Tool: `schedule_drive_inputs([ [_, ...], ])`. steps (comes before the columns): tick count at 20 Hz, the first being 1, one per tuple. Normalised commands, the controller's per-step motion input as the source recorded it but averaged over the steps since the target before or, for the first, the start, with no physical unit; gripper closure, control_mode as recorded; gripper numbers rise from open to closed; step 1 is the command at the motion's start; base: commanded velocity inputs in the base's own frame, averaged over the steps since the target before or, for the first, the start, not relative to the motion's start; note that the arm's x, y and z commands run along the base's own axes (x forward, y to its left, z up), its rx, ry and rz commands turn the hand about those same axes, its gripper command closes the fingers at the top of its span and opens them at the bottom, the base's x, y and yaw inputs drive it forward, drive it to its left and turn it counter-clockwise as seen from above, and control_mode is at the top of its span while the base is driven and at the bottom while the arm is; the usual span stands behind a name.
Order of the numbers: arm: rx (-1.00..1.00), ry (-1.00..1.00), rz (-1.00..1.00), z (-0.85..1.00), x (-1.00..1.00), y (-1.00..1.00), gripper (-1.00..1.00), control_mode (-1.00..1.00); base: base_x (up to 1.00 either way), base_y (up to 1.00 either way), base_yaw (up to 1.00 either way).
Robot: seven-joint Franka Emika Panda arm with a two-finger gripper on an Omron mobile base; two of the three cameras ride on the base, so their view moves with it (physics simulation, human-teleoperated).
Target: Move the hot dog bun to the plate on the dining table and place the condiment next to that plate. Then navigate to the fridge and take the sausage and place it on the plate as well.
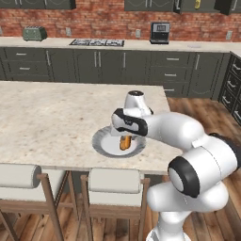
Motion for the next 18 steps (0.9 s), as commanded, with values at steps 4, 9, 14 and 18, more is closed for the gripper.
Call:
schedule_drive_inputs([
  [4,0.0,0.0,0.0,-0.3,0.27,0.01,1.0,-1.0,0.0,0.0,0.0],
  [9,0.0,0.0,0.0,-0.27,0.23,0.02,1.0,-1.0,0.0,0.0,0.0],
  [14,0.0,0.0,-0.03,-0.28,0.22,0.21,1.0,-1.0,0.0,0.0,0.0],
  [18,0.0,0.0,-0.05,-0.25,0.2,0.25,1.0,-1.0,0.0,0.0,0.0],
])
